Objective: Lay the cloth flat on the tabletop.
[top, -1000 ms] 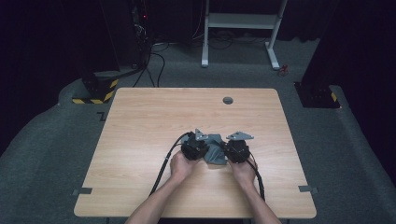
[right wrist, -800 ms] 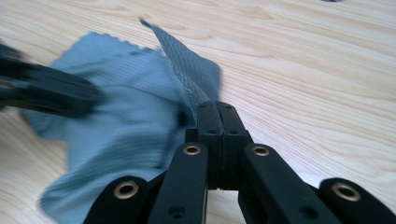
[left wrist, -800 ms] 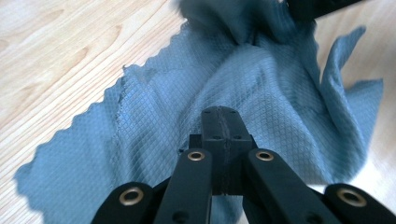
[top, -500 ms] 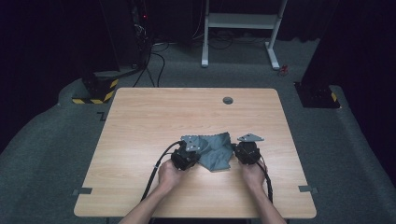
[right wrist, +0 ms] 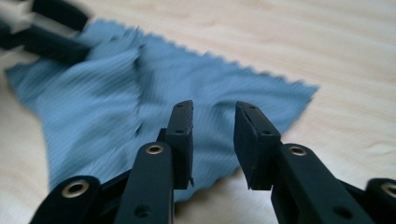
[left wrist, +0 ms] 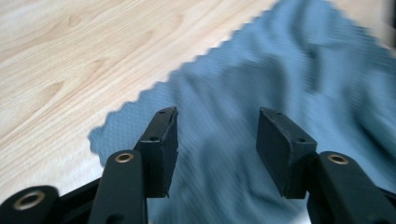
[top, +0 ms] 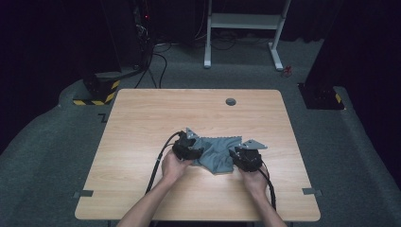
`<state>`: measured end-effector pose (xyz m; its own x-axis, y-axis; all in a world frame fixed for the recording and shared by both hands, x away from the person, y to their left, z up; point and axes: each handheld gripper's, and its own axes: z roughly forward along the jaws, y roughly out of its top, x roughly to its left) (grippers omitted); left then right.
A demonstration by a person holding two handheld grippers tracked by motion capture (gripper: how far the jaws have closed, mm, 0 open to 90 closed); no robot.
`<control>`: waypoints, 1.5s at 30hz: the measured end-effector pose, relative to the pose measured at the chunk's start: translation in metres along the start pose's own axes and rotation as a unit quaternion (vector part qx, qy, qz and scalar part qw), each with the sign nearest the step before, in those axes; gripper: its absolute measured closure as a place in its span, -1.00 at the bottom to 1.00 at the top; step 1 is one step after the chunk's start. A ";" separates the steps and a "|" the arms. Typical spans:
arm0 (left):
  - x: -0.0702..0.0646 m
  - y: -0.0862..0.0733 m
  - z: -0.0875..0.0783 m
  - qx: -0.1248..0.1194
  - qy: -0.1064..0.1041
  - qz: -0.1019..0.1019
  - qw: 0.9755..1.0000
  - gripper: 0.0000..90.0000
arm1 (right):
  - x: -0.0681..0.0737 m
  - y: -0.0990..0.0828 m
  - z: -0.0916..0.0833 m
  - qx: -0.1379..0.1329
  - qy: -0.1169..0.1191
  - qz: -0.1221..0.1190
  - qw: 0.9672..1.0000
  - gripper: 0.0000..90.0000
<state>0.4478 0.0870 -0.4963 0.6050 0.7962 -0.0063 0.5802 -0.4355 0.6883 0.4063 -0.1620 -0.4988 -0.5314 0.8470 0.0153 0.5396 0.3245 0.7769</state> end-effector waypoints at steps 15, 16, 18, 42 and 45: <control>0.004 0.010 0.025 0.026 0.008 0.031 0.999 0.63 | 0.014 -0.011 0.007 0.042 0.070 0.011 0.997 0.43; 0.002 0.010 0.025 0.026 0.008 0.035 0.999 0.72 | 0.015 -0.011 0.009 0.044 0.075 0.005 0.996 0.59; 0.000 0.010 0.024 0.029 0.004 0.047 0.998 0.91 | 0.019 -0.011 0.010 0.044 0.072 -0.009 0.996 0.91; 0.001 -0.037 -0.059 -0.057 -0.079 0.021 0.995 0.98 | 0.020 -0.026 -0.027 0.004 0.078 -0.033 0.996 1.00; 0.000 -0.051 -0.069 -0.061 -0.085 0.018 0.994 0.98 | 0.020 -0.031 -0.032 0.004 0.079 -0.041 0.996 1.00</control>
<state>0.3801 0.1384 -0.4815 0.7139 0.6936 -0.0957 0.4927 -0.4006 0.7725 0.3587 -0.1687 -0.5025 -0.6691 0.7414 0.0516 0.4954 0.3932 0.7746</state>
